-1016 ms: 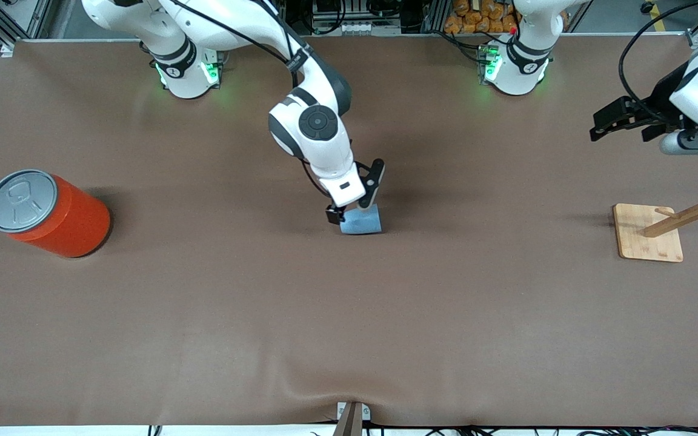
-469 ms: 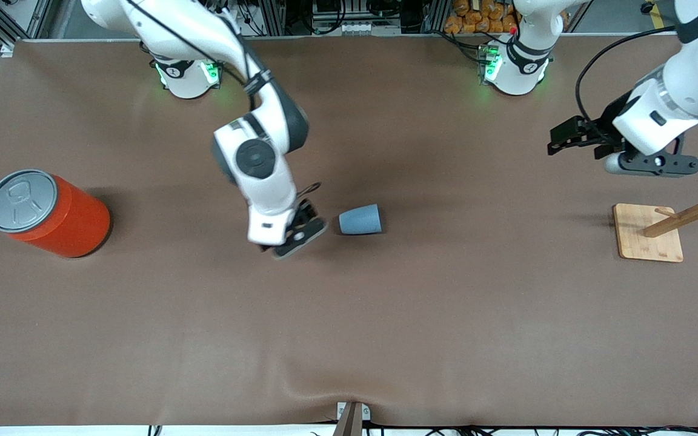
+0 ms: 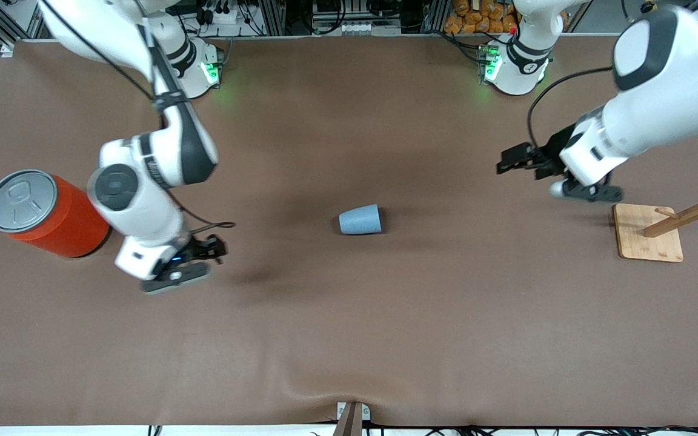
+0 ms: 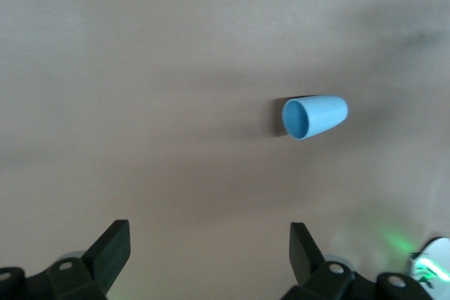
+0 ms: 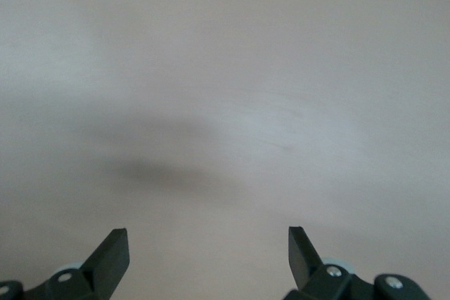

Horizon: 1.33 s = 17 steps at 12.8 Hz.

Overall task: Flip cup
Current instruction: 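Retract the right gripper while the left gripper reaches the cup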

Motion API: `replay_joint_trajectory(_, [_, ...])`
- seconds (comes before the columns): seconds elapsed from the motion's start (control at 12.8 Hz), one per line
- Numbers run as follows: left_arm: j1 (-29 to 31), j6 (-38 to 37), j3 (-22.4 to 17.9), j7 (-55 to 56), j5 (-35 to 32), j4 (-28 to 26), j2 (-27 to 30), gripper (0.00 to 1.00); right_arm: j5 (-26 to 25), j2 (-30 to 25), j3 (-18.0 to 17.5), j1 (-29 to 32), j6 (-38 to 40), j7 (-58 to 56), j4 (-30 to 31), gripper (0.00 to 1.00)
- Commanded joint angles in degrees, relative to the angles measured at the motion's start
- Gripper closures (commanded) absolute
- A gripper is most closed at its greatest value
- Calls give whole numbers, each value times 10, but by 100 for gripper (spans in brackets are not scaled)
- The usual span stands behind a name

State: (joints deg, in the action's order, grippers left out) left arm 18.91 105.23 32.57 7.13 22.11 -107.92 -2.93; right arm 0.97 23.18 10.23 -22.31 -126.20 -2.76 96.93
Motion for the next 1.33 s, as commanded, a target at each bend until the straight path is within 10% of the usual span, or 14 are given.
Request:
replay_joint_trajectory(0.0, [-5, 41, 25, 8, 16, 3, -70, 0, -3, -65, -14, 62, 40, 7, 38, 0])
replay_joint_trajectory(1.25, [-128, 320, 53, -58, 317, -34, -306, 0, 44, -168, -18, 221, 232, 12, 33, 0])
